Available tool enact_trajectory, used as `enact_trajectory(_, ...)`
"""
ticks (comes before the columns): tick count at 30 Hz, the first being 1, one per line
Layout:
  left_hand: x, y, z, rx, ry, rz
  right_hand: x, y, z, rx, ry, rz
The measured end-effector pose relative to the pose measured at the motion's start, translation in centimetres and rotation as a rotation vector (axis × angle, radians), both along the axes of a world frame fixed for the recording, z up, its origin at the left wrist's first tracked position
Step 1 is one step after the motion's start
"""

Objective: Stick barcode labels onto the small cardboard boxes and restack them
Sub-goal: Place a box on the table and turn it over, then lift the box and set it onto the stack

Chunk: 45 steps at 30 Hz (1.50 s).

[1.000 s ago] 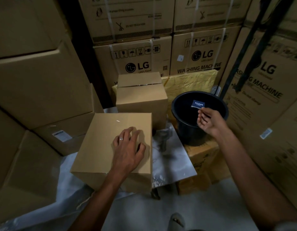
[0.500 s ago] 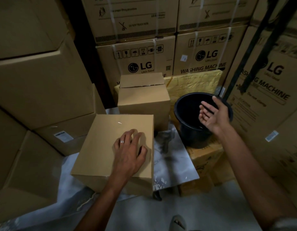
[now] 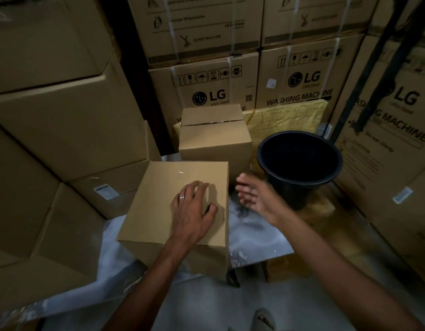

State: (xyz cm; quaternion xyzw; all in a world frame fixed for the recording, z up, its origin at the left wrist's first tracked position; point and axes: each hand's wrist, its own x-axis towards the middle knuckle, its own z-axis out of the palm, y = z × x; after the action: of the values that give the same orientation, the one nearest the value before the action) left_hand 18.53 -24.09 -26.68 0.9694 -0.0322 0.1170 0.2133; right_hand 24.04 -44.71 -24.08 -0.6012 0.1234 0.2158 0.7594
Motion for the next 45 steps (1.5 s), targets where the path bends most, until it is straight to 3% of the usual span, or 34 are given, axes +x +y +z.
enact_trajectory(7,0.9,6.1,2.0,0.118,-0.016,0.195,-2.5,6.1,-2.9,-0.539,-0.383,0.060)
enact_trajectory(11,0.5,9.4,1.1,0.050,0.124,0.280,-3.5,8.3,-2.2,-0.714,-0.501,0.169)
enact_trajectory(18,-2.0,8.0,1.4,-0.012,0.122,0.310,-5.5,9.2,-1.9,-0.824,-0.539,0.181)
enact_trajectory(24,-6.3,6.9,3.2,0.015,-0.076,0.311,-9.7,8.2,-1.1,-0.854,-0.719,0.095)
enact_trajectory(31,-10.3,4.4,7.1,-0.078,-0.331,0.399,-12.8,6.1,4.2,-0.899,-1.001,-0.034)
enact_trajectory(45,-9.9,0.2,13.5,-0.114,-0.721,0.398,-11.9,2.1,11.3,-0.891,-1.389,-0.232)
